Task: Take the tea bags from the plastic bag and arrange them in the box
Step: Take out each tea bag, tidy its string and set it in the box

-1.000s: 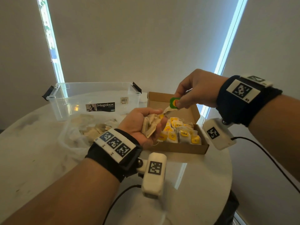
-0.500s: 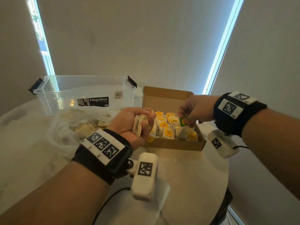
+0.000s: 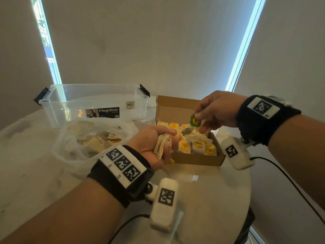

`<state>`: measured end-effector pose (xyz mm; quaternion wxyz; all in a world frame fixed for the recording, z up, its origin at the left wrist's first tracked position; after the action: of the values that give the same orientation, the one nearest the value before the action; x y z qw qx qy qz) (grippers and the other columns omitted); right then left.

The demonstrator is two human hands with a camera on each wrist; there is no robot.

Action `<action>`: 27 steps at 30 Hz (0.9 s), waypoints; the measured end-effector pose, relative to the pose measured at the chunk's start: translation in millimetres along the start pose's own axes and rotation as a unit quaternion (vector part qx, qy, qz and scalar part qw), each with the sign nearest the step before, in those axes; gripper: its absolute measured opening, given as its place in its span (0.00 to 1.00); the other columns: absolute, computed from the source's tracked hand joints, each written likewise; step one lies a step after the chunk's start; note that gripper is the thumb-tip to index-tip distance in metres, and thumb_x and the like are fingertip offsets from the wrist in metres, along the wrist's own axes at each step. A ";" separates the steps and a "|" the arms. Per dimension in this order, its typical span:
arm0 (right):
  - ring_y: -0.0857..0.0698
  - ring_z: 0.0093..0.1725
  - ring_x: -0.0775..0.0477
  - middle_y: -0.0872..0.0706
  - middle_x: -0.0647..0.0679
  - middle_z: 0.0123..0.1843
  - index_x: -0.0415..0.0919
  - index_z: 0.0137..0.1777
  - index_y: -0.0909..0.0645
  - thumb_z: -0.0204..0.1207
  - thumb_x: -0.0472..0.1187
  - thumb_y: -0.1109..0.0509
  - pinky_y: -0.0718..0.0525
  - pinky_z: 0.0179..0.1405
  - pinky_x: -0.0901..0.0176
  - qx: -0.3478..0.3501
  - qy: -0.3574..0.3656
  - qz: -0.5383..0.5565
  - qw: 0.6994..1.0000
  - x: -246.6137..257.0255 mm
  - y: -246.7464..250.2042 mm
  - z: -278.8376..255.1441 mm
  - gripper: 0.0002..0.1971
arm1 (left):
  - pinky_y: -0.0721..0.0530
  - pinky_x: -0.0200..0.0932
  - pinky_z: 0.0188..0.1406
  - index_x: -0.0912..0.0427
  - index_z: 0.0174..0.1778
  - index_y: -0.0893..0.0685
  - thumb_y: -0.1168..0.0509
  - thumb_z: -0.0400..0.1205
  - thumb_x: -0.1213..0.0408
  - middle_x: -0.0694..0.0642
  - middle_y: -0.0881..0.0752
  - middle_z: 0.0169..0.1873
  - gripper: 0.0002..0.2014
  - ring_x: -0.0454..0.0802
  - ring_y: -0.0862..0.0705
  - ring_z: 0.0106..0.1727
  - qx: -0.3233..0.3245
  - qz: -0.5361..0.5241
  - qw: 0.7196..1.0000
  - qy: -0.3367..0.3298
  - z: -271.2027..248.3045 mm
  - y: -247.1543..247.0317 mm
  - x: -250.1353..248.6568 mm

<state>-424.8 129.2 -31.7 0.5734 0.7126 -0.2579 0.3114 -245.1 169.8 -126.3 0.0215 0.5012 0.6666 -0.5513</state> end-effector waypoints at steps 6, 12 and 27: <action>0.10 0.41 0.42 0.11 0.32 0.51 0.31 0.46 0.15 0.79 0.25 0.34 0.11 0.38 0.54 0.087 0.056 0.098 0.990 23.3 1.0 -13.8 0.07 | 0.24 0.32 0.09 0.66 0.50 0.17 0.36 0.82 0.56 0.66 0.12 0.45 0.15 0.49 0.14 0.22 0.064 -0.039 0.997 0.025 3.1 -15.8 12.8; 0.09 0.38 0.43 0.10 0.36 0.42 0.29 0.44 0.13 0.75 0.21 0.30 0.10 0.34 0.58 0.085 0.076 0.032 0.993 26.5 -4.9 -16.5 0.06 | 0.25 0.29 0.10 0.63 0.57 0.21 0.30 0.74 0.64 0.55 0.15 0.35 0.17 0.41 0.16 0.22 0.078 -0.004 0.997 -0.024 -0.6 -22.3 13.8; 0.09 0.31 0.52 0.06 0.45 0.39 0.41 0.52 0.14 0.79 0.36 0.24 0.12 0.32 0.60 0.039 0.001 -0.174 0.984 2.7 1.3 -2.2 0.04 | 0.26 0.29 0.09 0.65 0.47 0.18 0.34 0.85 0.60 0.53 0.16 0.27 0.10 0.40 0.16 0.20 -0.003 -0.035 0.997 -0.065 0.7 -11.6 5.0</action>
<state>-424.3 131.1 -28.5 0.5908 0.7680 -0.1169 0.2180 -255.9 173.8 -121.2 0.0466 0.4409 0.6826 -0.5810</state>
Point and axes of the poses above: each hand's wrist, its own z-axis towards the middle knuckle, its own y-axis out of the back of the hand, x = y × z, the point moved 3 cm from there along z, towards the middle knuckle
